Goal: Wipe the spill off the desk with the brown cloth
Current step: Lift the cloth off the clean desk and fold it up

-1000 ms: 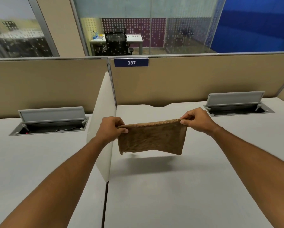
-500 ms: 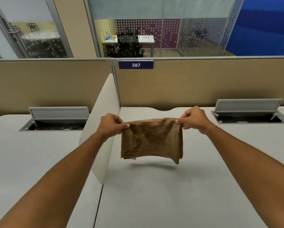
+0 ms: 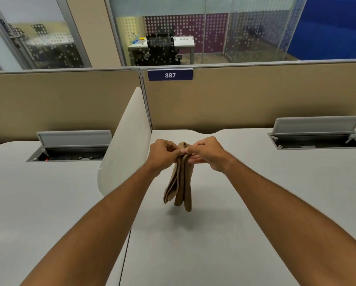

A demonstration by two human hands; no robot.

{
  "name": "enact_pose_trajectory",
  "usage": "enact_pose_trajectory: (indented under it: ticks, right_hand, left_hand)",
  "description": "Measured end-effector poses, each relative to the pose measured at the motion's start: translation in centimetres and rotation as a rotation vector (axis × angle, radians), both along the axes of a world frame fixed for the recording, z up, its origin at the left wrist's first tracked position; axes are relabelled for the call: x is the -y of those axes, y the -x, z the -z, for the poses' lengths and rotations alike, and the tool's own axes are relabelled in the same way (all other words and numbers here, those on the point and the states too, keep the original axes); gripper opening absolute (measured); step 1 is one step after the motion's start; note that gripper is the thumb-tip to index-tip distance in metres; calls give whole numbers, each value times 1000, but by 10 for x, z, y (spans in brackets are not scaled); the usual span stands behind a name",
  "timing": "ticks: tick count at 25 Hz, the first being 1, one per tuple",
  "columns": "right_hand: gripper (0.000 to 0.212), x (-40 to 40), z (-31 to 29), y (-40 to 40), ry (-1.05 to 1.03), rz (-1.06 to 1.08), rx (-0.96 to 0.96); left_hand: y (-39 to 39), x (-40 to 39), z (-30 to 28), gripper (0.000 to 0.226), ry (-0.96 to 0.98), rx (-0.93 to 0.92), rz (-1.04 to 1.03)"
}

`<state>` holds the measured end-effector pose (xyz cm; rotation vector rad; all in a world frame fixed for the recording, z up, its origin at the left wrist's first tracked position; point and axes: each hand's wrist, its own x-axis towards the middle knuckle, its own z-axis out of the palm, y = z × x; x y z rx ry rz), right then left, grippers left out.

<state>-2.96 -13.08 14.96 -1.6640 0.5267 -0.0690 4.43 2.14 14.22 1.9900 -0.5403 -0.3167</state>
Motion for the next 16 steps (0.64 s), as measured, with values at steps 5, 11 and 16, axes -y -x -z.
enact_pose_trajectory:
  ticks: [5,11,16]
  right_hand:
    - [13,-5,-4,-2,-151,23,31]
    - [11,-2,-3,-1,-51,-79,12]
    - [37,26,10,11,438,-10,4]
  left_hand:
    - [1,-4,-1,38,-89,130,95]
    - [-1,-2,4,28,-136,289,69]
    - [-6,-7,0,16,-130,276,79]
